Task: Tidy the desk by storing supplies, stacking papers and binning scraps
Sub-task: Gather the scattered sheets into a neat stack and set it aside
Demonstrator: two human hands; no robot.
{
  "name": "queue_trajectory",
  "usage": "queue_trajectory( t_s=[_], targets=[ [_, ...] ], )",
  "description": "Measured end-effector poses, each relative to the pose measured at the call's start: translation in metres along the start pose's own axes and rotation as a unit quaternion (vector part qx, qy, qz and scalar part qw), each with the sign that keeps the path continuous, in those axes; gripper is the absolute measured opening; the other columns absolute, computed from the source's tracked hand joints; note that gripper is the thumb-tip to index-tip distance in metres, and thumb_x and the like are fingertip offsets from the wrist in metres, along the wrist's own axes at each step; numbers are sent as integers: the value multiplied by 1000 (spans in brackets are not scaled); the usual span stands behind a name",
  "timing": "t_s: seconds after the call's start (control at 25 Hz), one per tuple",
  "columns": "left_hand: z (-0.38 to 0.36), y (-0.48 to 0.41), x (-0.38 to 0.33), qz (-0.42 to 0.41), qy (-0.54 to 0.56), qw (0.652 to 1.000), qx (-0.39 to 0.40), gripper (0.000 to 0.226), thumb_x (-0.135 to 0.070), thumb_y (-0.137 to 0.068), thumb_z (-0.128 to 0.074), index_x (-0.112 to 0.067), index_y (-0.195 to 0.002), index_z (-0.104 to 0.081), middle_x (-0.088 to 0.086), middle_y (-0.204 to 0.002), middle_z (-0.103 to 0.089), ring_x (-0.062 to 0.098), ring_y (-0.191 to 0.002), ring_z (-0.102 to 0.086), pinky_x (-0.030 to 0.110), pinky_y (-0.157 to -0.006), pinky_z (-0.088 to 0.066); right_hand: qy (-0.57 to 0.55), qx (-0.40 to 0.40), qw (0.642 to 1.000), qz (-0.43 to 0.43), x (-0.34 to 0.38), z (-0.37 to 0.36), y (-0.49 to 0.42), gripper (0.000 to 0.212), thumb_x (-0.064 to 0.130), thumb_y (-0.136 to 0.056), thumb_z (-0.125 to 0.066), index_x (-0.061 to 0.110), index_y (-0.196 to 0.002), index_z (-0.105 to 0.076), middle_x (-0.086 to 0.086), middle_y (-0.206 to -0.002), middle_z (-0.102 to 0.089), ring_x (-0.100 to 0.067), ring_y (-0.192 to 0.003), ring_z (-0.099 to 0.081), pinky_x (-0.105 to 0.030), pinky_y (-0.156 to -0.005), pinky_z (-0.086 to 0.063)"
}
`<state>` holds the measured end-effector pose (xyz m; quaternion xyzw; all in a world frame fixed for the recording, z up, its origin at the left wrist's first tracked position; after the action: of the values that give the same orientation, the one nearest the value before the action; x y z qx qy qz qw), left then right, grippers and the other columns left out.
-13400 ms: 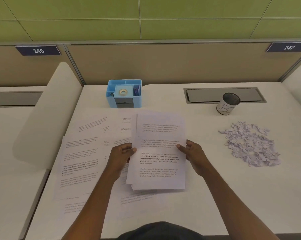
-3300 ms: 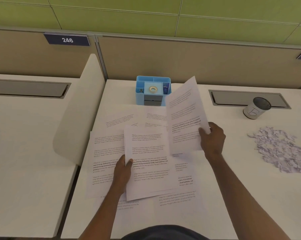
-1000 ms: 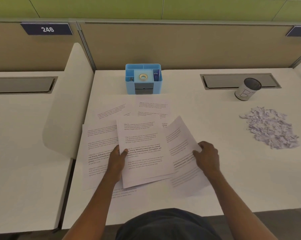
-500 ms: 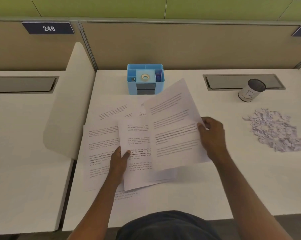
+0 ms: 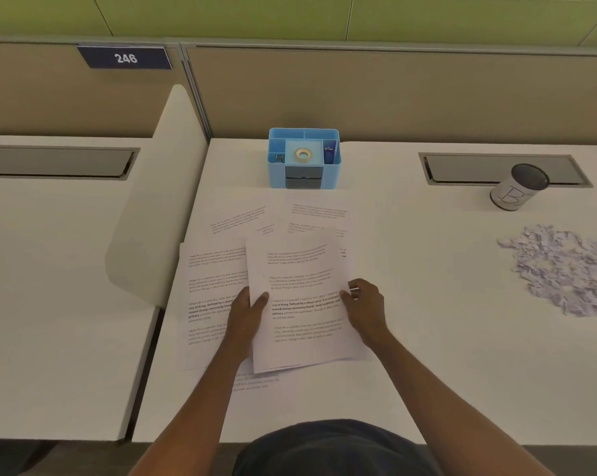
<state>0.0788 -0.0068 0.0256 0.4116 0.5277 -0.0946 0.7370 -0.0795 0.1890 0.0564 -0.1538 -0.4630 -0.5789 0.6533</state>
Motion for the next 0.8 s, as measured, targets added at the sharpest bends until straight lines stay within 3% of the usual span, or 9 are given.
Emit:
queue_trajectory(
  t_s=[0.16, 0.28, 0.4, 0.48, 0.56, 0.68, 0.8],
  targets=[
    [1, 7, -3, -21, -16, 1000, -1, 29, -13, -107, -62, -26, -132, -62, -2, -128, -73, 19, -113, -72, 46, -101, -60, 74, 10, 997, 14, -14, 3, -5, 24, 30, -89, -72, 16, -107, -64, 3, -91, -67, -17, -85, -65, -29, -71, -50],
    [4, 16, -13, -34, 19, 999, 1, 35, -12, -107, -62, -22, -140, -62, -5, -128, -75, 18, -112, -75, 48, -102, -60, 63, -14, 997, 46, -12, 19, -6, 41, 40, -86, -75, 19, -118, -60, 4, -103, -63, -13, -88, -61, -27, -76, -45],
    [-3, 30, -34, -62, 60, 995, 41, 39, -12, -107, -61, -20, -145, -61, -2, -134, -75, 22, -120, -73, 48, -103, -59, -105, 87, 990, 31, 4, 46, -5, 53, 46, -86, -76, 23, -130, -57, 9, -119, -66, -12, -104, -67, -27, -87, -53],
    [-20, 40, -53, -83, 75, 990, 84, 39, -13, -108, -60, -20, -146, -59, 0, -136, -74, 25, -124, -72, 48, -103, -59, -209, 183, 960, 25, 14, 68, -4, 50, 45, -90, -73, 24, -133, -59, 6, -124, -71, -15, -111, -70, -36, -93, -56],
    [-42, 49, -71, -93, 77, 986, 119, 36, -15, -108, -59, -21, -144, -60, 2, -134, -75, 27, -122, -73, 47, -101, -60, -266, 217, 939, 31, 18, 91, -6, 43, 35, -95, -70, 18, -134, -61, -1, -126, -71, -22, -113, -70, -41, -94, -57],
    [-79, 58, -93, -115, 58, 982, 139, 33, -15, -109, -58, -22, -141, -62, 0, -132, -76, 23, -121, -74, 44, -103, -60, -299, 165, 939, 30, 14, 130, -6, 35, 23, -96, -68, 9, -128, -65, -10, -121, -73, -29, -109, -72, -42, -90, -59],
    [-110, 65, -109, -149, 29, 976, 155, 32, -14, -109, -57, -21, -140, -64, -3, -132, -76, 18, -123, -72, 38, -105, -59, -304, 98, 946, 56, 7, 167, -4, 27, 18, -94, -70, 7, -118, -72, -9, -113, -76, -28, -104, -73, -34, -83, -60]
  ],
)
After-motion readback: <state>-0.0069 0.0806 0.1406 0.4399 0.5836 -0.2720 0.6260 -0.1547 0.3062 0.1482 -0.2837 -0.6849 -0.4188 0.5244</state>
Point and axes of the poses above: each hand's wrist, its own y-axis away from the middle knuckle, its own z-axis out of the back of the hand, x = y × z, the point moved 1 cm from there along -y, towards the middle knuckle
